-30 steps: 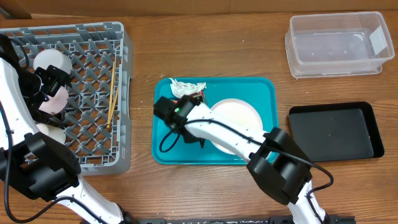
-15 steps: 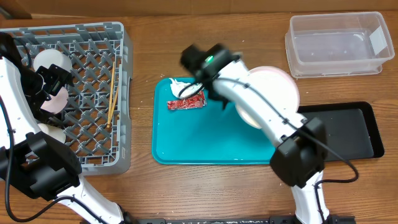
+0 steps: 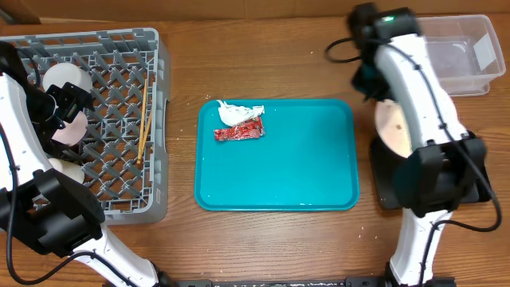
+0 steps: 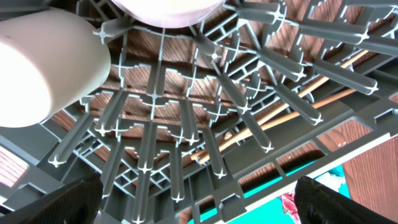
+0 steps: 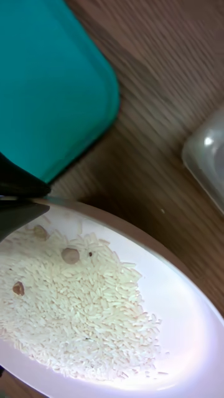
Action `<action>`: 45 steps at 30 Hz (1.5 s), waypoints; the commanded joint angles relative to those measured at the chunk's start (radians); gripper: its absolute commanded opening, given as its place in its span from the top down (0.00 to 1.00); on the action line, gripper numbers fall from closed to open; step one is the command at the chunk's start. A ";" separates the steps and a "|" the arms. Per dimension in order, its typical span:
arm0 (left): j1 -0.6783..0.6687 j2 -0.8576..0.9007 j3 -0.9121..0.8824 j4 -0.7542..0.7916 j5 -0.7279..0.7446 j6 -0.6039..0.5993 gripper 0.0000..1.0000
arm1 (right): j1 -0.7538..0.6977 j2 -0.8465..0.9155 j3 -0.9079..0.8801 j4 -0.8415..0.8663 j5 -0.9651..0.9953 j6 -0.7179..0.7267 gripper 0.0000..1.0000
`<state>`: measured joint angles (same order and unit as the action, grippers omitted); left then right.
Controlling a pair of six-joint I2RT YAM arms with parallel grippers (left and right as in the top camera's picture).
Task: Sort waste into correct bins and load items into the dishwasher
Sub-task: 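Tilt the plate over the black tray to dump the rice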
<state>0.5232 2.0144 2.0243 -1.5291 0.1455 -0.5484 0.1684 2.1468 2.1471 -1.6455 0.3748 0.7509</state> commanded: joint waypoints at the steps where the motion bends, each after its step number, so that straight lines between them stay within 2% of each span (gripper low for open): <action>1: -0.007 0.000 0.016 0.002 0.004 -0.009 0.00 | -0.074 -0.053 0.027 0.006 -0.114 -0.026 0.96; 6: -0.007 0.000 0.016 0.002 0.004 -0.009 0.00 | -0.194 -0.053 0.027 0.014 -0.282 -0.031 0.96; 11: -0.006 0.000 0.016 0.002 0.004 -0.009 0.00 | -0.292 -0.053 0.027 0.034 -0.448 -0.105 0.96; 23: -0.006 0.000 0.016 0.002 0.004 -0.009 0.00 | -0.499 -0.053 0.027 -0.008 -0.674 -0.157 0.96; 29: -0.006 0.000 0.016 0.002 0.004 -0.009 0.00 | -0.565 -0.053 0.027 -0.018 -0.780 -0.234 0.96; 38: -0.006 0.000 0.016 0.002 0.004 -0.009 0.00 | -0.637 -0.053 0.027 -0.048 -0.929 -0.264 0.96; 42: -0.006 0.000 0.016 0.002 0.004 -0.009 0.00 | -0.686 -0.053 0.025 -0.049 -1.070 -0.350 0.96; 45: -0.006 0.000 0.016 0.002 0.004 -0.009 0.00 | -0.716 -0.053 0.025 -0.049 -1.107 -0.367 0.96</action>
<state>0.5232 2.0144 2.0243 -1.5284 0.1459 -0.5484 -0.5198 2.1460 2.1471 -1.6943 -0.6376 0.4309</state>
